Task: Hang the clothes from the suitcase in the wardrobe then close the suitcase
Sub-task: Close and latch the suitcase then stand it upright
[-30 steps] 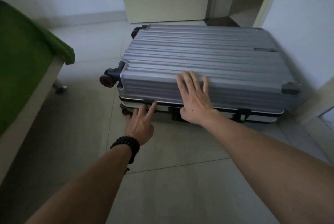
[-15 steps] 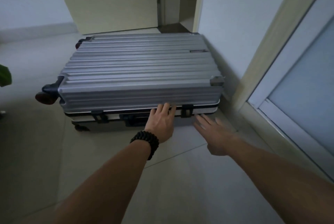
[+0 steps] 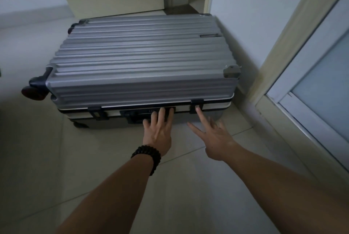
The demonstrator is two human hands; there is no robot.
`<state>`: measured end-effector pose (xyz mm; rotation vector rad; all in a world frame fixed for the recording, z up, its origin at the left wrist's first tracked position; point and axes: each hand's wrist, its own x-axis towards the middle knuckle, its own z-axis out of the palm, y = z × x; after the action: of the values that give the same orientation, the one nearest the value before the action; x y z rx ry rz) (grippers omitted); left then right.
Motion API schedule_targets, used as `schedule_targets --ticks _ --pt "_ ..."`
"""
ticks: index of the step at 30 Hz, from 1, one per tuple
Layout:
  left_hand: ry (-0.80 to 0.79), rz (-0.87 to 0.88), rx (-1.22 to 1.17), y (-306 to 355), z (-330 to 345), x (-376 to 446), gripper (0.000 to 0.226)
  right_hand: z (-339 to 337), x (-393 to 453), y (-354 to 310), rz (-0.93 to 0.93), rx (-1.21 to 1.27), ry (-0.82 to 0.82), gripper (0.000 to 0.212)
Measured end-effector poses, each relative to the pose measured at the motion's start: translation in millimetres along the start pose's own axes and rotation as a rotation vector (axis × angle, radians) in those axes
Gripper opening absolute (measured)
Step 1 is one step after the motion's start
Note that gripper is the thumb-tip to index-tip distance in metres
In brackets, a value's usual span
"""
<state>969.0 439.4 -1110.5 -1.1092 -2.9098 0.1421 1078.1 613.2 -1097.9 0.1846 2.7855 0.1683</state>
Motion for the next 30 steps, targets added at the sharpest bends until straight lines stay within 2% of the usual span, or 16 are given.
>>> schedule_targets --ticks 5,13,18,22,25,27,30 --pt "-0.022 -0.031 -0.051 3.1 3.9 0.0 0.093 -1.8 4.3 -9.6 0.059 -0.044 -0.017 0.115" --pt "0.012 0.09 0.028 -8.7 18.6 4.0 0.087 -0.2 24.5 -15.5 0.145 -0.177 -0.199 0.116" --pt "-0.029 0.075 0.024 -8.5 13.0 11.1 0.088 -1.7 30.4 -10.9 0.131 -0.209 -0.19 0.113" --pt "-0.054 0.061 0.041 -7.3 7.5 10.8 0.092 -6.5 19.7 7.9 0.041 -0.244 -0.081 0.113" --pt "-0.046 0.059 0.049 -9.7 -9.1 11.8 0.09 -20.0 10.8 22.1 -0.042 -0.175 0.022 0.109" --pt "0.001 0.068 0.028 -11.4 -19.5 14.1 0.082 -32.9 9.8 21.7 -0.044 -0.102 0.075 0.1" --pt "0.138 0.075 0.002 -11.0 -41.8 21.3 0.077 -62.0 12.0 15.9 0.008 -0.011 0.275 0.084"
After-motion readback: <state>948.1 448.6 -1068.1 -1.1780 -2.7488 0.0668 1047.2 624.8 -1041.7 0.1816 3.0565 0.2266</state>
